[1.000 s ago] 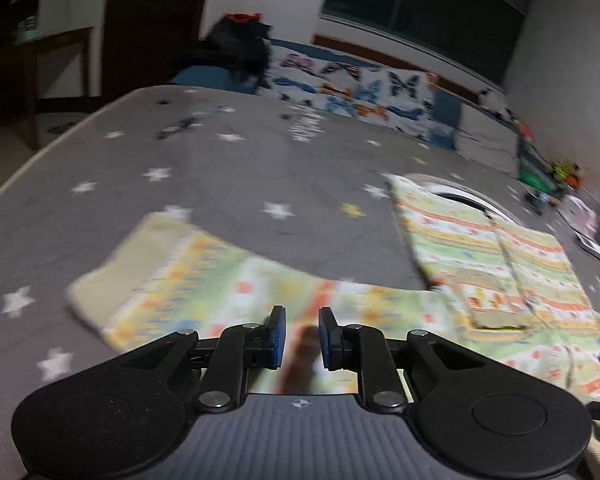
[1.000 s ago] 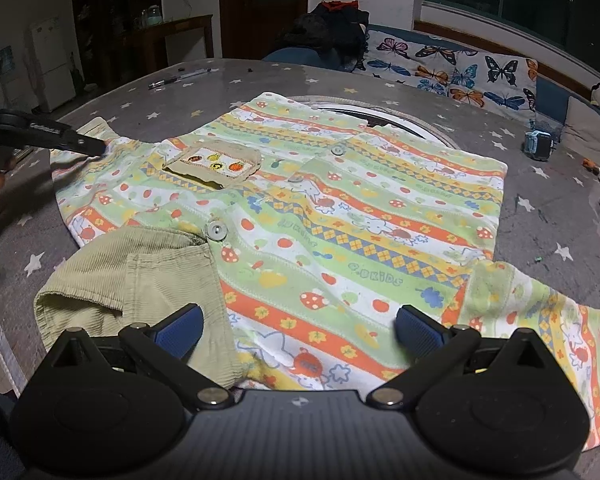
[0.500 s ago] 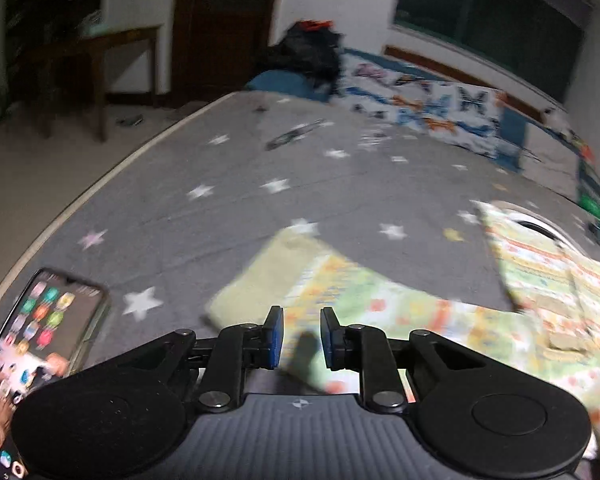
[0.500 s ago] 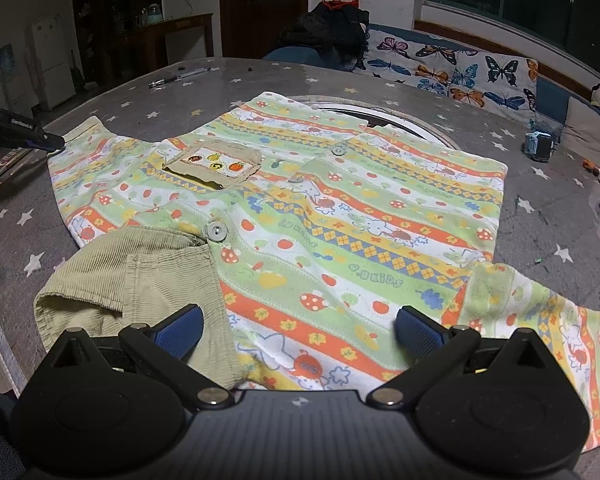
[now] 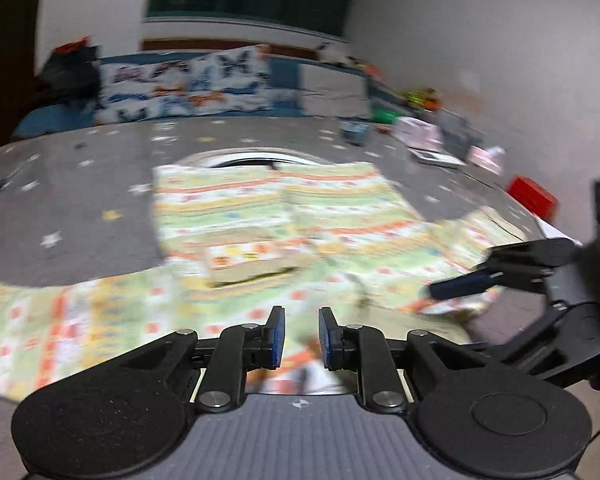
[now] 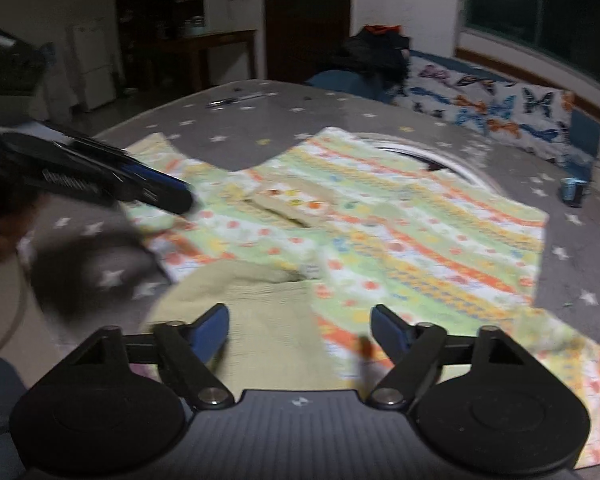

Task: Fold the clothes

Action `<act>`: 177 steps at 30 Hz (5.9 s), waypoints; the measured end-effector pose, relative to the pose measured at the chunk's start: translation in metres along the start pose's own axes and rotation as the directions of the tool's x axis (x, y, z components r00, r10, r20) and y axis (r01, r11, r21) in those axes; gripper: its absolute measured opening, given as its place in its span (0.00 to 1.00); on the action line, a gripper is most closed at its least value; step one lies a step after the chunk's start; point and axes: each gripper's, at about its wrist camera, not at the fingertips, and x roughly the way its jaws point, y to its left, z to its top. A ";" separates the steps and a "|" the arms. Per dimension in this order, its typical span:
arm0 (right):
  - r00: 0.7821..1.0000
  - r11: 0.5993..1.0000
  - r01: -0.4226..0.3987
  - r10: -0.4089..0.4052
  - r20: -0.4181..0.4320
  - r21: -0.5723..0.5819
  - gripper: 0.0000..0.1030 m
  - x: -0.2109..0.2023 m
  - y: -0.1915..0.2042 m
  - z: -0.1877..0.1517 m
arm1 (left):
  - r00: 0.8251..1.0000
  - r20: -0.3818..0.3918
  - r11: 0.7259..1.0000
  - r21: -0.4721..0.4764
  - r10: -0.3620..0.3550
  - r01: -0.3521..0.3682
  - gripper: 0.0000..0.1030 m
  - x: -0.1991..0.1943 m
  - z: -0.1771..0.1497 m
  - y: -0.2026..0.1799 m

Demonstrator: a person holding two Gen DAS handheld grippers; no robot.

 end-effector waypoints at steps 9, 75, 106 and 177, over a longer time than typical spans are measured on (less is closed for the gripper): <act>0.997 0.998 -0.058 0.056 -0.061 -0.021 0.12 0.009 0.014 -0.009 | 0.990 -0.029 0.974 0.176 -0.139 0.142 0.20 -0.010 -0.007 -0.039; 1.000 0.998 -0.013 0.014 -0.007 0.066 0.20 0.002 -0.009 -0.012 | 0.977 -0.112 0.970 0.139 -0.184 0.199 0.13 0.055 0.002 -0.027; 0.854 0.736 0.462 -0.519 -0.025 0.495 0.29 -0.028 -0.194 -0.058 | 0.973 -0.137 0.968 0.144 -0.185 0.204 0.13 0.057 -0.001 -0.027; 0.958 0.984 0.008 -0.059 0.282 0.180 0.04 -0.027 -0.023 0.073 | 0.999 0.012 0.998 -0.040 -0.043 0.044 0.25 -0.007 -0.014 0.028</act>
